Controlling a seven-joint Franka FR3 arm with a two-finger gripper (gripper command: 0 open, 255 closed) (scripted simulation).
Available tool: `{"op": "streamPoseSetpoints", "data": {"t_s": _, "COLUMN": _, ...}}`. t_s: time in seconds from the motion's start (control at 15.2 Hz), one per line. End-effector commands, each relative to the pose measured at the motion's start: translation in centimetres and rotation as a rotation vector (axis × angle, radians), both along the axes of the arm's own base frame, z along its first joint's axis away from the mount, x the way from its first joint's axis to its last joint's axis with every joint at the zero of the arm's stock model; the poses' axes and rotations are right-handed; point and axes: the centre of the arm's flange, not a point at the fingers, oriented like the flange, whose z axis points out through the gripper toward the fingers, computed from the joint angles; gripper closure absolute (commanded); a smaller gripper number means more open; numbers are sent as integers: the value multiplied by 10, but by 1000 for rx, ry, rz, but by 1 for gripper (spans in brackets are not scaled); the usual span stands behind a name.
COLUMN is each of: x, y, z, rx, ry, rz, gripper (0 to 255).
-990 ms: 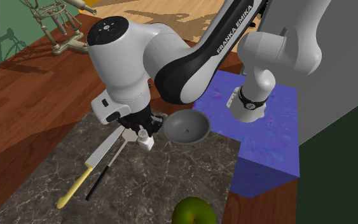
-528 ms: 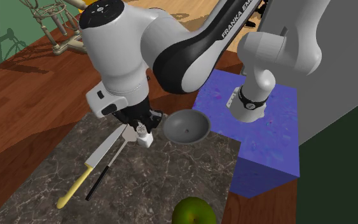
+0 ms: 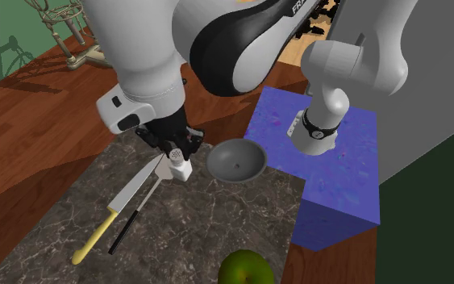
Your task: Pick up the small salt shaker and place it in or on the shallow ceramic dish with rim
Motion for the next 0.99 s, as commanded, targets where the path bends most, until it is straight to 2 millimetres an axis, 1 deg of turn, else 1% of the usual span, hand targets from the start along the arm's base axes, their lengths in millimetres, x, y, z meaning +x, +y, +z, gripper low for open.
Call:
{"op": "streamPoseSetpoints", "data": {"t_s": 0.0, "x": 0, "y": 0, "z": 12, "rx": 0, "ry": 0, "rz": 0, "gripper": 255}}
{"op": "streamPoseSetpoints", "data": {"t_s": 0.53, "x": 0, "y": 0, "z": 54, "rx": 0, "ry": 0, "rz": 0, "gripper": 255}}
{"op": "streamPoseSetpoints", "data": {"t_s": 0.59, "x": 0, "y": 0, "z": 54, "rx": 0, "ry": 0, "rz": 0, "gripper": 255}}
{"op": "streamPoseSetpoints", "data": {"t_s": 0.92, "x": -41, "y": 48, "z": 72, "rx": 0, "ry": 0, "rz": 0, "gripper": 255}}
